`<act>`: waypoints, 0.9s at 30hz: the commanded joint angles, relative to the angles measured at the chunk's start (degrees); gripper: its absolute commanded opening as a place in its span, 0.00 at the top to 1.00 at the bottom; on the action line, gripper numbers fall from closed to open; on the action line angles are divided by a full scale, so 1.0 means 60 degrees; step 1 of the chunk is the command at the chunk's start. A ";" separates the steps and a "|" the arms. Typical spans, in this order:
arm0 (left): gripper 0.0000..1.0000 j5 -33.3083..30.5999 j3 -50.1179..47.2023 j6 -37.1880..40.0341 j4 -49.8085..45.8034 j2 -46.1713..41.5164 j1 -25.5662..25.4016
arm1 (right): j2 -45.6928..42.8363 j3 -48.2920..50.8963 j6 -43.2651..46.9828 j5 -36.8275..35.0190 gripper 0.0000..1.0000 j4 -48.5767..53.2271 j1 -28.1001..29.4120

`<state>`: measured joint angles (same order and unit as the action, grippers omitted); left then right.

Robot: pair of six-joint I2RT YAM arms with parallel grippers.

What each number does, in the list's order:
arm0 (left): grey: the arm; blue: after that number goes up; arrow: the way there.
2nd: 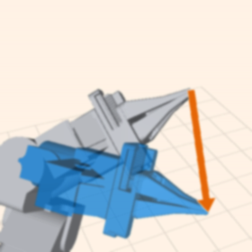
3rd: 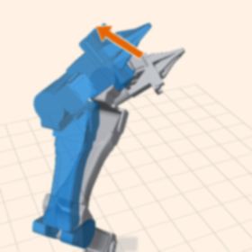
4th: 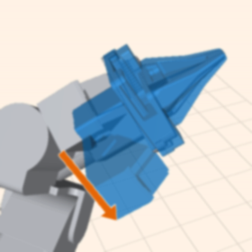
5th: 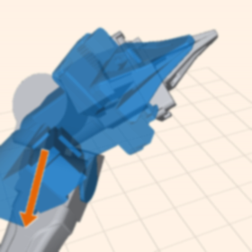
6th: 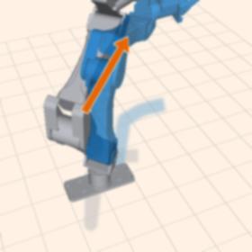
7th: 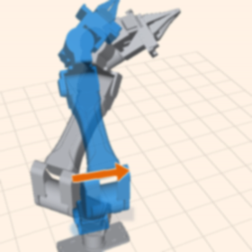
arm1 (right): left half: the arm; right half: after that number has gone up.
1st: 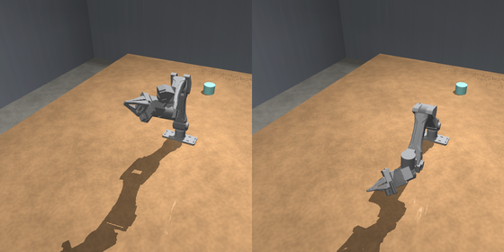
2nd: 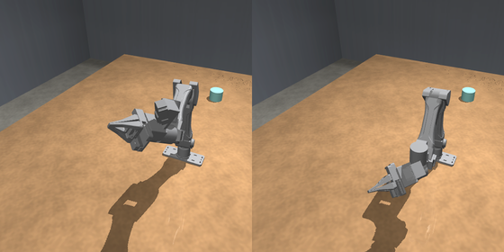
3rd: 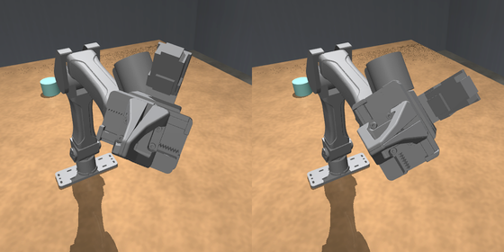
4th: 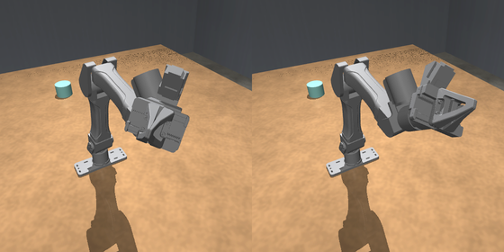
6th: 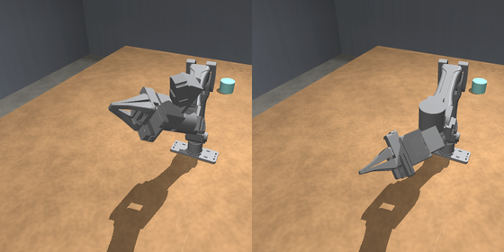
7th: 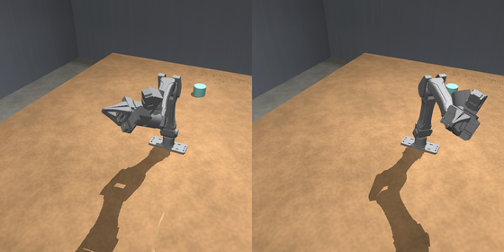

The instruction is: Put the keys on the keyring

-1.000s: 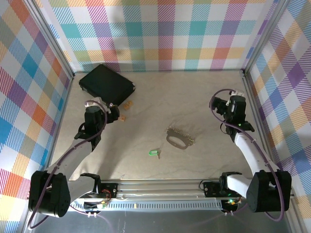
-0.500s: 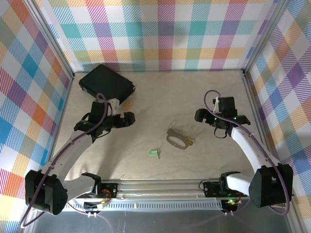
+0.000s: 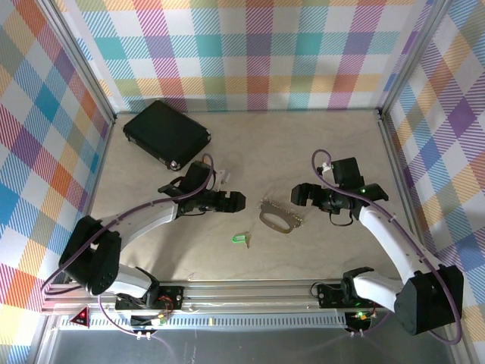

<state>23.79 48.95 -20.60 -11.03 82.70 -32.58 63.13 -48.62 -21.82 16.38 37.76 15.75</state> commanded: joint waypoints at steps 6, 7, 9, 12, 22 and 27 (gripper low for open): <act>0.22 0.0409 0.0451 -0.0769 0.1818 0.1490 -0.0366 | -0.0486 0.0553 -0.0377 0.0769 0.01 0.0300 0.0115; 0.24 0.0375 0.0481 -0.0783 0.1870 0.1620 -0.0398 | -0.0502 0.0577 -0.0363 0.0766 0.01 0.0297 0.0115; 0.28 0.0279 0.0502 -0.0839 0.2090 0.1857 -0.0430 | -0.0465 0.0589 -0.0333 0.0794 0.01 0.0230 0.0115; 0.30 0.0242 0.0484 -0.0957 0.2437 0.2171 -0.0485 | -0.0379 0.0590 -0.0289 0.0842 0.01 0.0160 0.0115; 0.38 0.0180 0.0769 -0.0928 0.2688 0.2904 -0.0688 | -0.0357 0.0609 -0.0255 0.0835 0.01 0.0079 0.0116; 0.43 0.0218 0.0997 -0.1022 0.2742 0.3332 -0.0751 | -0.0407 0.0624 -0.0252 0.0844 0.01 0.0127 0.0115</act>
<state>24.82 53.17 -26.17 3.66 101.12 -36.47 61.01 -45.58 -23.33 20.10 38.65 16.16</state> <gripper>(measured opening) 0.581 0.990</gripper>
